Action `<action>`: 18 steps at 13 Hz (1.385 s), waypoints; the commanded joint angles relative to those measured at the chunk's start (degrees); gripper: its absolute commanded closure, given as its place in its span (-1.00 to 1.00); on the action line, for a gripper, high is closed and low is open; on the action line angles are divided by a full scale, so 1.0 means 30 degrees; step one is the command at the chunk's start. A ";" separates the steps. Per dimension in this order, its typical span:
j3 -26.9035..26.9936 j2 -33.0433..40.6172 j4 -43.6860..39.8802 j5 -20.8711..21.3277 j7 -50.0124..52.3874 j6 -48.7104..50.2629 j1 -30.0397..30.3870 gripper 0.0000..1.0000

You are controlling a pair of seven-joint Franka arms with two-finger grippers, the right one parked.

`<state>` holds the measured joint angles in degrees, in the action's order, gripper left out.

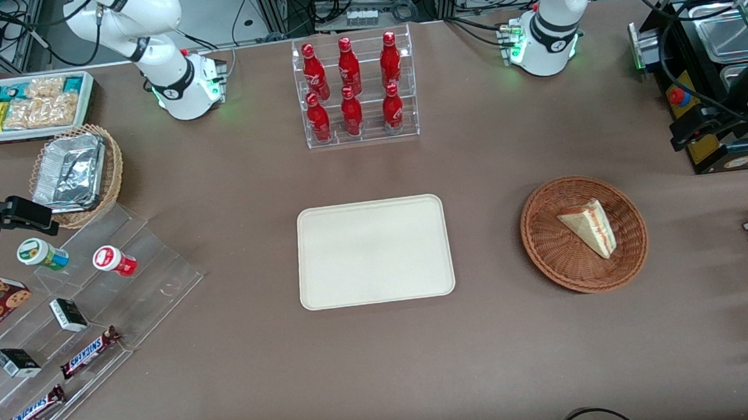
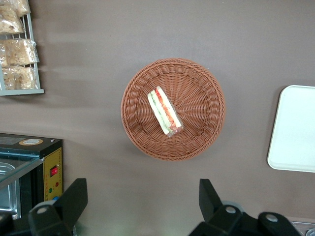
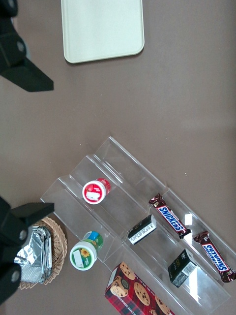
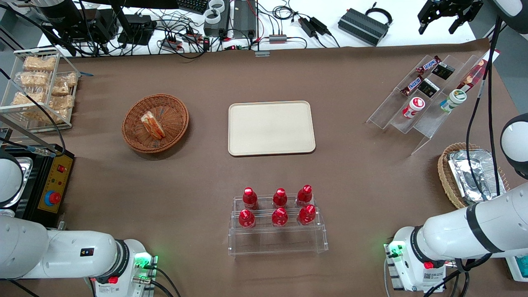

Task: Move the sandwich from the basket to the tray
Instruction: 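Move the left gripper toward the wicker basket holding the sandwich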

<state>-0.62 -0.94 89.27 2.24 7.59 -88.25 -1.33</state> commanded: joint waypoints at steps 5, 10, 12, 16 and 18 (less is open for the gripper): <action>-0.0028 -0.0124 0.0503 0.0105 0.0017 0.0207 0.0268 -1.00; -0.0028 0.0109 0.4013 0.0046 0.0017 -0.2362 0.0738 -1.00; -0.0057 0.0373 0.6062 -0.0012 0.0250 -0.4616 0.0709 -1.00; -0.0087 0.0140 0.8149 -0.0013 0.2533 -0.7437 0.0621 -1.00; -0.0145 -0.0153 0.8997 -0.0013 0.4343 -0.8605 0.0504 -1.00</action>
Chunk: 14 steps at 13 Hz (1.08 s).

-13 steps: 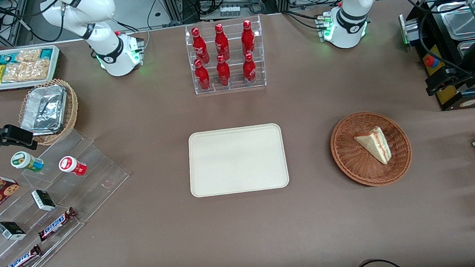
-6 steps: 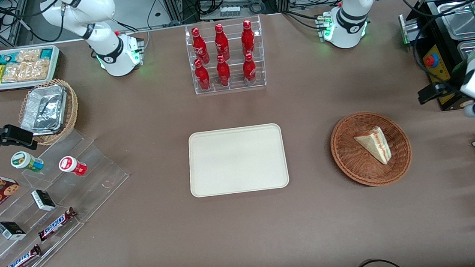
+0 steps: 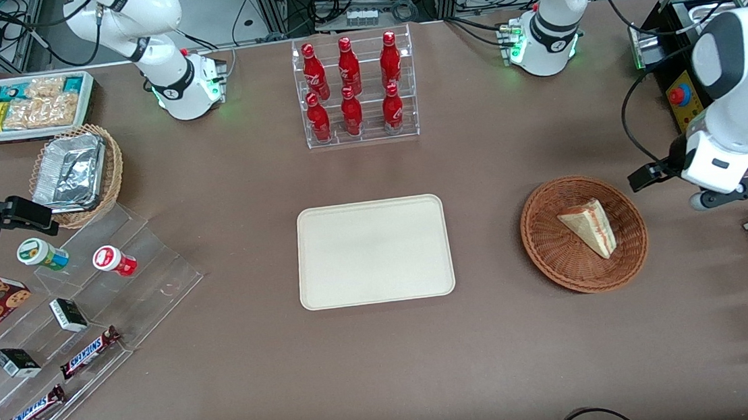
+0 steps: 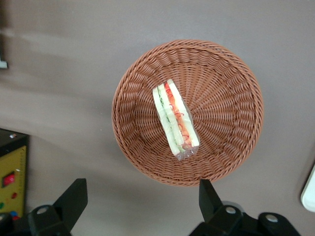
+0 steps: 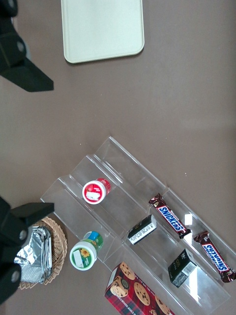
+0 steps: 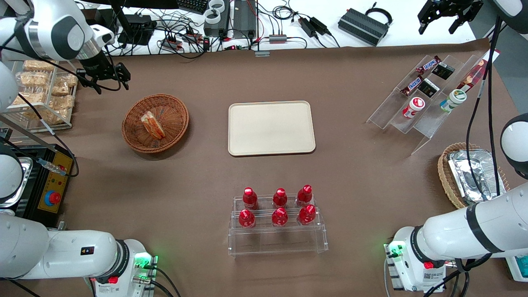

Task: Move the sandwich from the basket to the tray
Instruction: 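Move the left gripper toward the wicker basket holding the sandwich, then lower the open left gripper over the wrapped sandwich and close on it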

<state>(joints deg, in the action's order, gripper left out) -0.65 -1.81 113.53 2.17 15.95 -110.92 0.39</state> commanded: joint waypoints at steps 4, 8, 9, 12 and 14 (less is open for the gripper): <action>-0.0194 -0.1736 0.1357 0.0038 0.3849 -0.3219 -0.0975 -1.00; -0.0223 -0.3114 0.1328 0.0009 0.4525 -0.4187 -0.1592 -1.00; -0.0194 -0.3407 0.1356 0.0038 0.4845 -0.4596 -0.1593 -1.00; -0.0194 -0.4112 0.1473 0.0038 0.5258 -0.5154 -0.1623 -1.00; -0.0165 -0.4260 0.2027 0.0009 0.5287 -0.6147 -0.1564 -1.00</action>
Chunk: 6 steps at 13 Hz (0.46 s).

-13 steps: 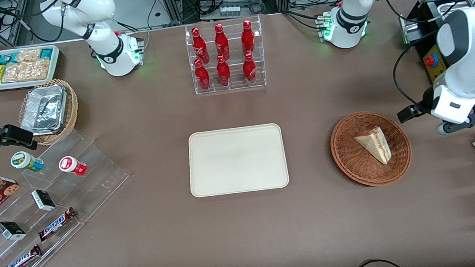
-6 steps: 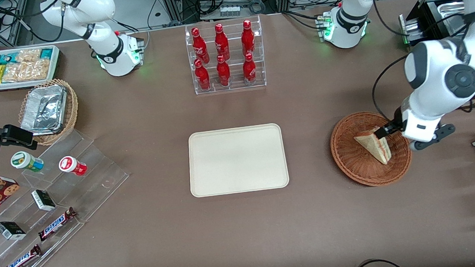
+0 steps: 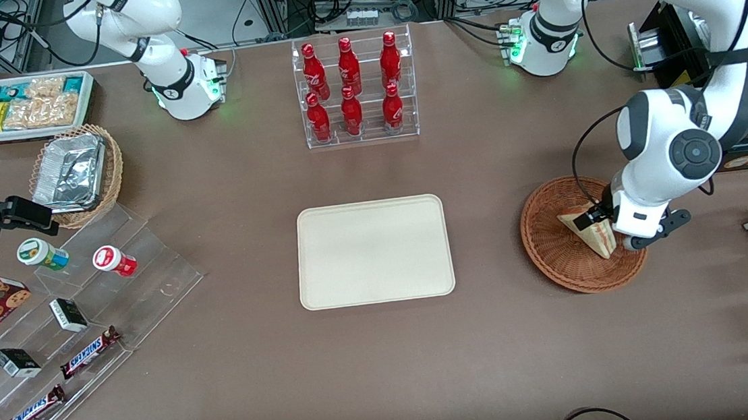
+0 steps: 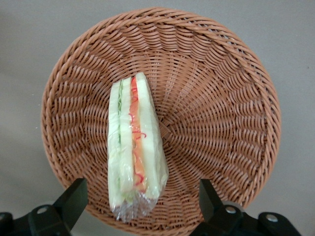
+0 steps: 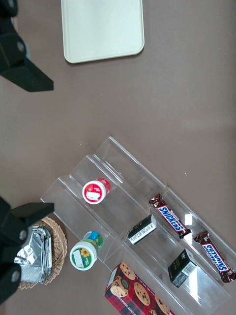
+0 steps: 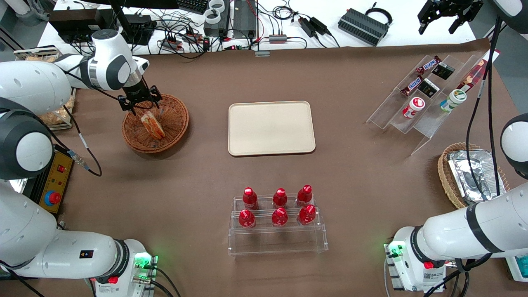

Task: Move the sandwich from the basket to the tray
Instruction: 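Lower the open left gripper over the wrapped sandwich and close on it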

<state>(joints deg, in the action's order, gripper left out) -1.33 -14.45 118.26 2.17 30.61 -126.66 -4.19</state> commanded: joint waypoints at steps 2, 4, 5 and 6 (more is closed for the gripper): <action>0.0090 -0.0106 0.1443 0.0039 0.0839 -0.2331 0.0020 -1.00; 0.0120 -0.0165 0.2411 0.0010 0.0870 -0.3855 0.0079 -0.98; 0.0120 -0.0397 0.2531 0.0039 0.0928 -0.4153 0.0079 -0.91; 0.0149 -0.0574 0.2532 0.0039 0.1393 -0.4185 0.0079 -0.62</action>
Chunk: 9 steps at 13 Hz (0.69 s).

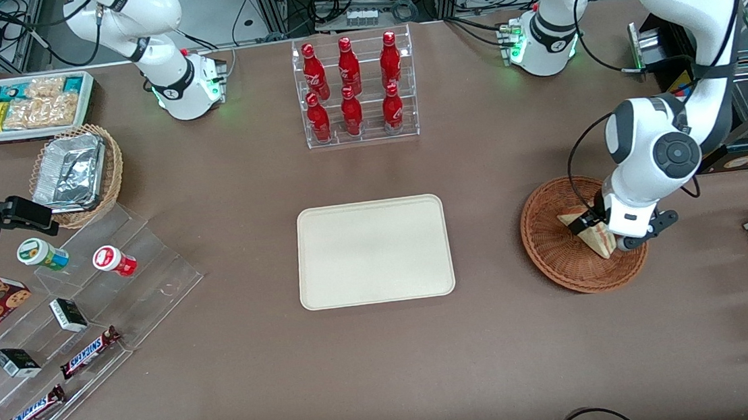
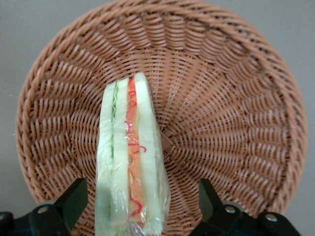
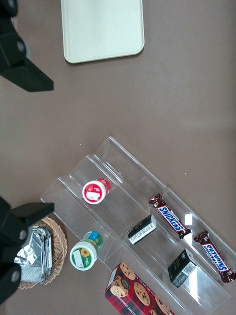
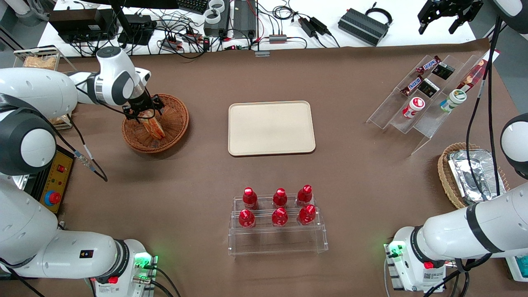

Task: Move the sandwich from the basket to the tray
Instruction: 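Lower the open left gripper over the wrapped sandwich and close on it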

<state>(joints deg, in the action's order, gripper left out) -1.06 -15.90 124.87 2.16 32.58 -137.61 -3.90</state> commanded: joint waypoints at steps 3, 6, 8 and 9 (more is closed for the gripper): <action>0.0062 -0.0119 0.0358 0.0157 0.1329 -0.0421 -0.0020 0.99; 0.0062 0.0056 0.0358 0.0392 0.1095 -0.0245 -0.0049 1.00; 0.0062 0.0494 0.0299 0.0451 0.1007 0.0541 -0.0078 1.00; 0.0062 0.0902 0.0270 0.0451 0.0948 0.0982 -0.0136 1.00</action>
<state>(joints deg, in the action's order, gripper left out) -0.99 -15.99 125.51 2.40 35.17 -137.25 -3.90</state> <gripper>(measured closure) 0.678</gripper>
